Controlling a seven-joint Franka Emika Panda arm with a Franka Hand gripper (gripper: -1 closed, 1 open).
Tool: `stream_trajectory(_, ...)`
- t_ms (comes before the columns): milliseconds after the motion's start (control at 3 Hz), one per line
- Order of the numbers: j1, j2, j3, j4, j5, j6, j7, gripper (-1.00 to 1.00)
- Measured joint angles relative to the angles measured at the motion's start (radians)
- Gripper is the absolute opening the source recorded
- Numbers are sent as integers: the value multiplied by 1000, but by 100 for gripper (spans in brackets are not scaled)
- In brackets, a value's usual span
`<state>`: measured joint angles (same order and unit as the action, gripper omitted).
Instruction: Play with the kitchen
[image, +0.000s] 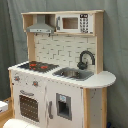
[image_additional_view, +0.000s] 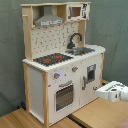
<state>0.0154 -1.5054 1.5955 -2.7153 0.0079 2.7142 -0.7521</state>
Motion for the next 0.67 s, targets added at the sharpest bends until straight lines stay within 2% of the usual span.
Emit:
stream_trajectory(333, -33, -5, -65, -1, -6, 16, -67, 100)
stream_trajectory(667, -107, -4, -94, 10, -13, 85, -74, 100)
